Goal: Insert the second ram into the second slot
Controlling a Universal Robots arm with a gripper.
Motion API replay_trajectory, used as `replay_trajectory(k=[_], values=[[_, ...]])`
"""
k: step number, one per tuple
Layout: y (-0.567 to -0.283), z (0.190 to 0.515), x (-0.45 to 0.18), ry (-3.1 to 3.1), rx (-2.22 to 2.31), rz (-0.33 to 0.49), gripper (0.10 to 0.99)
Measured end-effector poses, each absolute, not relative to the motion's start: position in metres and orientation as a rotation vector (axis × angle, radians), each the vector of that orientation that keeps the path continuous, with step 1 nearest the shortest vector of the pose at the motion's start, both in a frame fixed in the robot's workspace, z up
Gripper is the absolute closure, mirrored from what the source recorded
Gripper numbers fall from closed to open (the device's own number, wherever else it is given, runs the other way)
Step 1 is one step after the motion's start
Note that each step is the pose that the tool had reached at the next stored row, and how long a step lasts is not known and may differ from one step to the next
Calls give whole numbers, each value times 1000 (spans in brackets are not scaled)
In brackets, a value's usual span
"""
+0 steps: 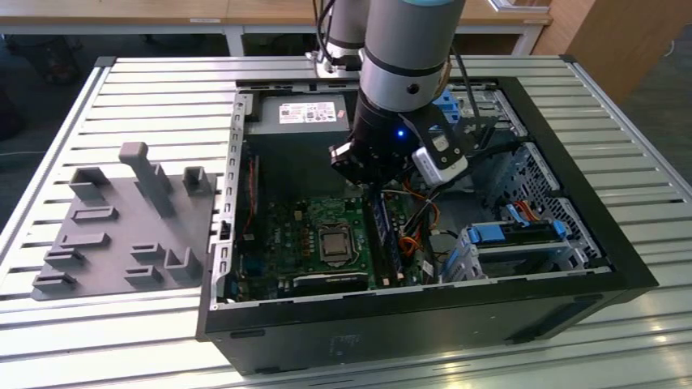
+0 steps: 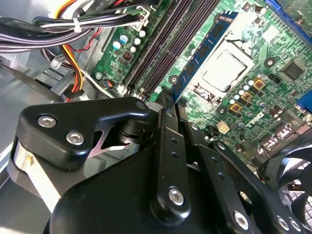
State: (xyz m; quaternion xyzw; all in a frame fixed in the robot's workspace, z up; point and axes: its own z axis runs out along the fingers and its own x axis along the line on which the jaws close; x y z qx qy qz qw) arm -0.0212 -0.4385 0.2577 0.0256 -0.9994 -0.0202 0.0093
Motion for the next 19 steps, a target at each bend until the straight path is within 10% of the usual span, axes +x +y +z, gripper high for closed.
replay_trajectory(k=[19], values=[[-439,248,-21,-3121,79,-57,949]])
